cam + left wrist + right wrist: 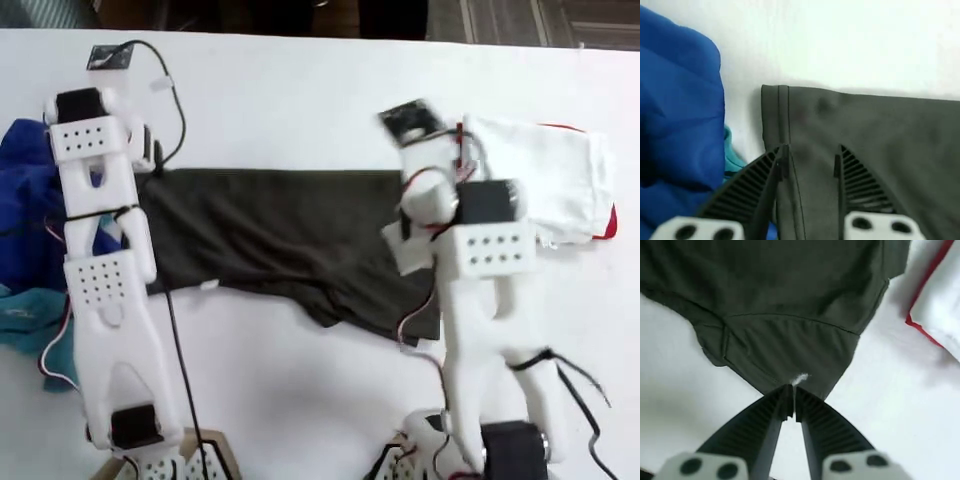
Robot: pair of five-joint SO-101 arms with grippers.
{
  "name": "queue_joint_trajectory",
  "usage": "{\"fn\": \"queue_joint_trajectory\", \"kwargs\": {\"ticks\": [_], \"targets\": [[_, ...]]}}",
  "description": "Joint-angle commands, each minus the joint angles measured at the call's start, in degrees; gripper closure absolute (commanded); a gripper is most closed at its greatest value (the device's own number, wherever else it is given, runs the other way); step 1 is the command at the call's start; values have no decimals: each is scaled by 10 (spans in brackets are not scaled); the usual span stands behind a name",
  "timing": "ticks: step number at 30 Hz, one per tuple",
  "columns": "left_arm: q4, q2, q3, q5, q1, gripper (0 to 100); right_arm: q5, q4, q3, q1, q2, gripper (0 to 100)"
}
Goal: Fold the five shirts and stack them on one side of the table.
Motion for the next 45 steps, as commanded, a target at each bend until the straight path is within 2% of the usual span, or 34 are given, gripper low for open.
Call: {"fn": "queue_joint_trajectory", "kwargs": {"ticks": [1,9,13,17,22,28,31,39,41,44,45], "targets": [[11,-68,35,-4,11,828,37,-37,62,-59,-53,979],[8,-163,244,-6,21,828,115,-155,280,-81,-82,975],[0,-205,327,-6,21,828,171,-155,307,-81,-83,889],[-42,-251,438,-6,25,828,273,-157,326,-81,-80,810],[-161,-344,648,-6,28,828,329,-161,343,-78,-79,804],[-347,-439,892,-32,25,828,343,-249,407,-81,-78,804],[-391,-433,938,-33,24,828,343,-291,442,-81,-78,804],[-396,-427,942,-52,28,828,343,-384,513,-76,-77,807],[-396,-426,942,-62,28,828,343,-393,513,-76,-77,847],[-394,-425,943,-62,28,828,342,-420,513,-75,-77,989],[-394,-425,943,-62,28,828,342,-426,513,-73,-77,981]]}}
